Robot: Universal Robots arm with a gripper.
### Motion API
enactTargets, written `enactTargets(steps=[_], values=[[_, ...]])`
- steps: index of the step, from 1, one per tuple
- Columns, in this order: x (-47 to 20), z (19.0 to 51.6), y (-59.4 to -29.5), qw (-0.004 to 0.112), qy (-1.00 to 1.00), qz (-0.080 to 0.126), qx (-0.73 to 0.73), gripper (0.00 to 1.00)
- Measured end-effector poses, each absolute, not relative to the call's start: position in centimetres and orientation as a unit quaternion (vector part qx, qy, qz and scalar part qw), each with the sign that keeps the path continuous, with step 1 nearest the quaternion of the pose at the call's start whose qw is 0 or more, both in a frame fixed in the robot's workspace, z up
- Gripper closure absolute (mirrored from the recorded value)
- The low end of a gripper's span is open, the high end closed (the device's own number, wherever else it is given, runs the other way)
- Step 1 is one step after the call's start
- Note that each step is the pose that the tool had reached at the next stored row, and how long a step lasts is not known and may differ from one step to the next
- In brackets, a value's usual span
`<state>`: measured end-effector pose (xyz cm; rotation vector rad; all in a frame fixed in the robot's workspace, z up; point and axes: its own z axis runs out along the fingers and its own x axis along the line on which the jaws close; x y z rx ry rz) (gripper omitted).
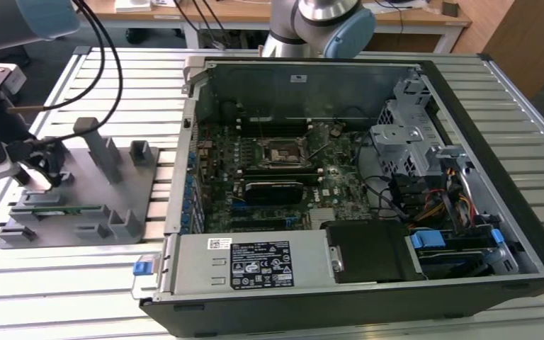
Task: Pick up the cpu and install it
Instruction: 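Pick up the cpu and move it towards the insertion slot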
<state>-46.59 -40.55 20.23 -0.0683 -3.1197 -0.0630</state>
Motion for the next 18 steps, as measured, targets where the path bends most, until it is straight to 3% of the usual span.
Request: enactTargets(steps=[18], values=[[-46.63,20.89,-40.55,0.010,-1.000,-0.020,-0.022,0.46]])
